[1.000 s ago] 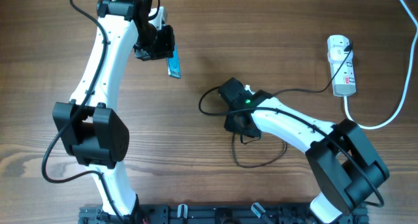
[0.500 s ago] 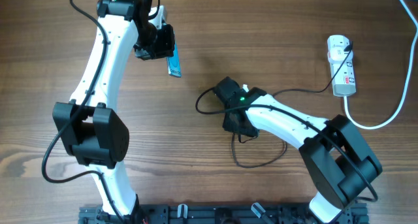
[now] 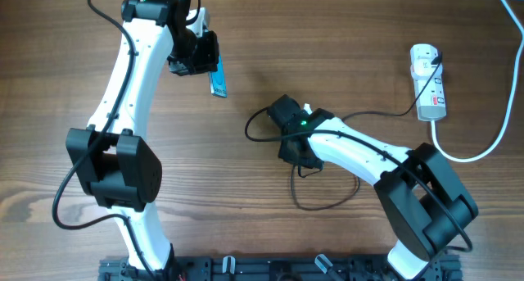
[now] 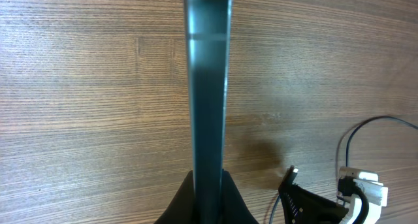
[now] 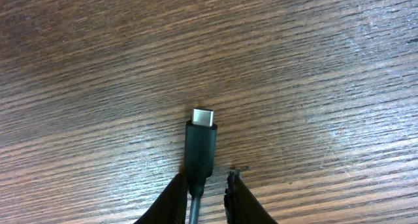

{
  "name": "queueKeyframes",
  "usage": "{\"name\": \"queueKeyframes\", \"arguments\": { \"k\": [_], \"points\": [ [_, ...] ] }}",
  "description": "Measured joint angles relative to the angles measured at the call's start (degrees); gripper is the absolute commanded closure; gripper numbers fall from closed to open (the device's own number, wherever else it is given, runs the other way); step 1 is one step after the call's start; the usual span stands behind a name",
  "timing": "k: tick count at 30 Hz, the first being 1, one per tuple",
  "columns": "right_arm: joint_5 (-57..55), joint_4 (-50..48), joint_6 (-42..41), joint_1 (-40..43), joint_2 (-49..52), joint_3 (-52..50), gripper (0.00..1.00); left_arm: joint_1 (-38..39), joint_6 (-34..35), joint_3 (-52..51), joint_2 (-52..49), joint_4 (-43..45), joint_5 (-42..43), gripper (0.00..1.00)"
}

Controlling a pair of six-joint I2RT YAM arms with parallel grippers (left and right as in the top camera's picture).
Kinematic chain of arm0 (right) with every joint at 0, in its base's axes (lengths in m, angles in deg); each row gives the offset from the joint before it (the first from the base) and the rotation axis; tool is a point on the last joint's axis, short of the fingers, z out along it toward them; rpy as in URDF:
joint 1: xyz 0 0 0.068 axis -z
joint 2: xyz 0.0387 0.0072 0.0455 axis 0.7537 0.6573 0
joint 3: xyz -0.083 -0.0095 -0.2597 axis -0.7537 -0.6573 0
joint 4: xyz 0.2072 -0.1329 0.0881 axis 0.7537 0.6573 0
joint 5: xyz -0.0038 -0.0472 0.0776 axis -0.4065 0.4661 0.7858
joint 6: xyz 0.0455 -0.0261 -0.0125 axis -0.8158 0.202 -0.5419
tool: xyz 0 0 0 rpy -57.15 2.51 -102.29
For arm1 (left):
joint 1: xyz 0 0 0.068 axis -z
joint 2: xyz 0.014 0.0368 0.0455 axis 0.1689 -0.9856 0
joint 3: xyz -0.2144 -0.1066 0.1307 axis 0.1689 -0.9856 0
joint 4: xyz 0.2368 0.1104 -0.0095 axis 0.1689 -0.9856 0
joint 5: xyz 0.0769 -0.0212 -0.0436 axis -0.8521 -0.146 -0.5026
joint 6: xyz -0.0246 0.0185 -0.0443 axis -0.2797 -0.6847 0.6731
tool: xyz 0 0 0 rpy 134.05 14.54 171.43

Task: Plug charger to phone and switch on socket
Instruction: 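Grasp the black USB-C cable plug with the right gripper, then lift the plug and bring it under the phone's bottom port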

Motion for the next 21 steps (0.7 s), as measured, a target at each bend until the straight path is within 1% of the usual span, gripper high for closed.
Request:
{"name": "queueKeyframes", "arguments": {
  "k": [9, 13, 15, 20, 21],
  "points": [
    [0.02, 0.02, -0.7, 0.0, 0.0, 0.0, 0.79, 0.0, 0.0, 0.02, 0.0, -0.44, 0.0, 0.96],
    [0.0, 0.09, -1.29, 0.02, 0.0, 0.0, 0.88, 0.0, 0.0, 0.0, 0.0, -0.44, 0.0, 0.96],
    [0.02, 0.02, -1.68, 0.0, 0.0, 0.0, 0.9, 0.0, 0.0, 0.0, 0.0, -0.44, 0.0, 0.96],
    [0.04, -0.17, -1.7, 0.0, 0.04, 0.0, 0.89, 0.0, 0.0, 0.0, 0.0, -0.44, 0.0, 0.96],
    [0.04, -0.17, -1.7, 0.0, 0.04, 0.0, 0.91, 0.0, 0.0, 0.0, 0.0, -0.44, -0.02, 0.96]
  ]
}}
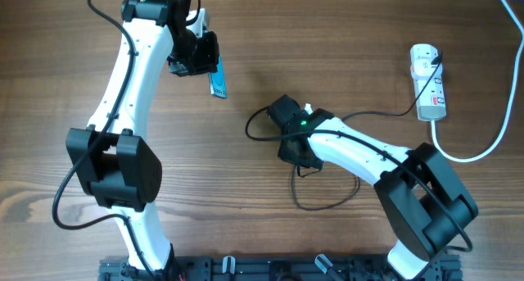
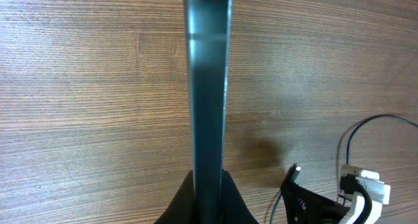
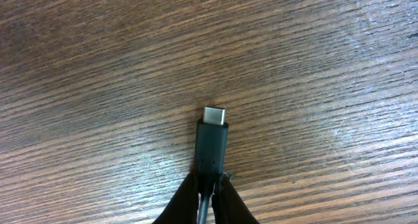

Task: Plug charger to phone and switch on socket
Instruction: 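Lift the plug and bring it under the phone's bottom port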

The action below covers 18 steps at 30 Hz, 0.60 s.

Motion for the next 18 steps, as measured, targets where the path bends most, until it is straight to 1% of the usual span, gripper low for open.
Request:
{"name": "queueKeyframes", "arguments": {
  "k": [2, 5, 9, 13, 16, 18],
  "points": [
    [0.0, 0.0, 0.0, 0.0, 0.0, 0.0, 0.91, 0.0, 0.0, 0.0, 0.0, 0.0, 0.02, 0.96],
    [0.0, -0.02, 0.0, 0.0, 0.0, 0.0, 0.95, 0.0, 0.0, 0.0, 0.0, 0.0, 0.02, 0.96],
    [0.09, 0.5, 0.7, 0.0, 0.22, 0.48, 0.96, 0.0, 0.0, 0.0, 0.0, 0.02, 0.37, 0.96],
    [0.9, 1.31, 3.98, 0.17, 0.22, 0.85, 0.96, 0.0, 0.2, 0.0, 0.0, 2.03, 4.5, 0.96],
    [8.48, 1.99, 11.37, 0.11, -3.23, 0.72, 0.96, 0.0, -0.42, -0.09, -0.02, 6.82, 13.73, 0.96],
    [14.62, 1.99, 17.51, 0.11, -9.92, 0.68, 0.96, 0.0, -2.51, -0.15, -0.04, 9.68, 22.91, 0.96]
  ]
}}
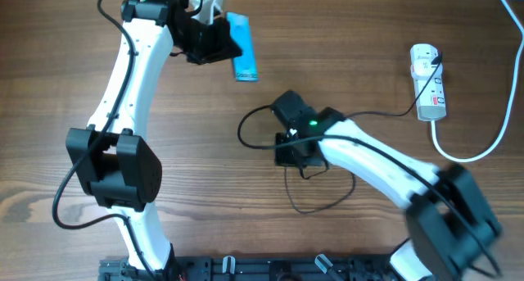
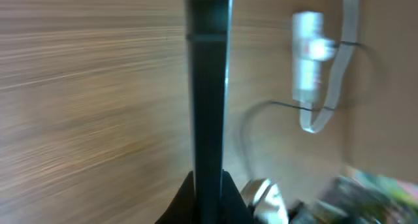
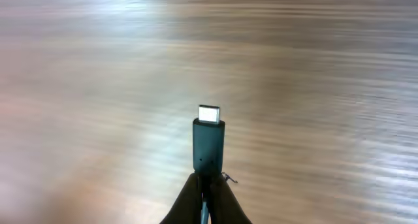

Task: Plug charger to phone and switch on socket
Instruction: 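Lift the plug and bring it under the phone's bottom port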

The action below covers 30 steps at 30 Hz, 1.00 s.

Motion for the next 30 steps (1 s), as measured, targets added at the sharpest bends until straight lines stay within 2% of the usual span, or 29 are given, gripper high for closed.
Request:
{"name": "queueKeyframes", "arguments": {
  "k": [3, 6, 11, 17, 22, 30],
  "points": [
    [7.13, 0.44, 5.81, 0.0, -9.92, 0.0, 0.96, 0.02, -1.73, -0.04, -0.04, 2.84, 11.1, 0.96],
    [9.4, 0.7, 7.37, 0.0, -15.1, 0.0, 0.96, 0.96, -4.44, -0.04, -0.04, 2.1, 15.41, 0.96],
    [8.26, 0.68, 7.67, 0.0, -18.29, 0.0, 0.96, 6.51, -8.96, -0.04, -0.07, -1.29, 16.0, 0.96],
    [7.19, -1.99, 7.23, 0.7, -18.29, 0.0, 0.96, 6.67, -9.4, -0.04, -0.07, -3.28, 15.56, 0.96],
    [7.34, -1.84, 7.41, 6.99, -18.29, 1.51, 0.96, 6.67, -9.38, -0.04, -0.07, -3.48, 15.65, 0.96],
    [10.73, -4.35, 8.11, 7.3, -18.29, 1.62, 0.96, 6.67, -9.35, -0.04, -0.07, -3.32, 18.38, 0.96]
  ]
}}
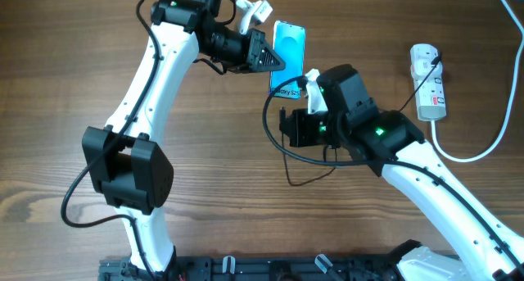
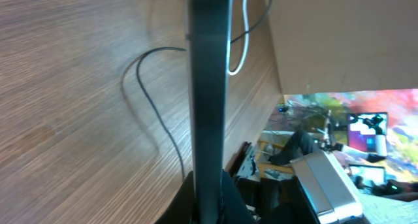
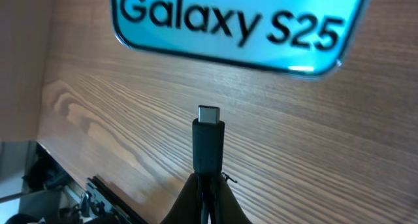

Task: Plug charger to phone and switch on socket
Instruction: 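Lift the plug and bring it under the phone's bottom port, then align the USB-C plug with the phone port and push together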

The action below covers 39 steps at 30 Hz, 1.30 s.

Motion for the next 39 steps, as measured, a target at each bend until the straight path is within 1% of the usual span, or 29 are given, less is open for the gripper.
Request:
{"name": "queueKeyframes", "arguments": {
  "k": [5, 9, 14, 21, 39],
  "points": [
    [0.2, -0.87, 0.0, 0.0, 0.0, 0.07, 0.96, 0.0, 0.0, 0.0, 0.0, 0.02, 0.44, 0.96],
    [0.13, -1.36, 0.0, 0.0, 0.0, 0.31, 0.96, 0.0, 0.0, 0.0, 0.0, 0.09, -1.25, 0.96],
    [-1.22, -1.95, 0.0, 0.0, 0.0, 0.37, 0.96, 0.0, 0.0, 0.0, 0.0, 0.02, -1.27, 0.96],
    [-2.51, -1.95, -0.02, 0.0, 0.0, 0.42, 0.96, 0.0, 0.0, 0.0, 0.0, -0.44, 0.44, 0.96],
    [-3.93, -2.73, -1.57, 0.0, 0.0, 0.42, 0.96, -0.02, -0.02, 0.0, 0.0, -0.83, 0.68, 0.96]
  ]
}}
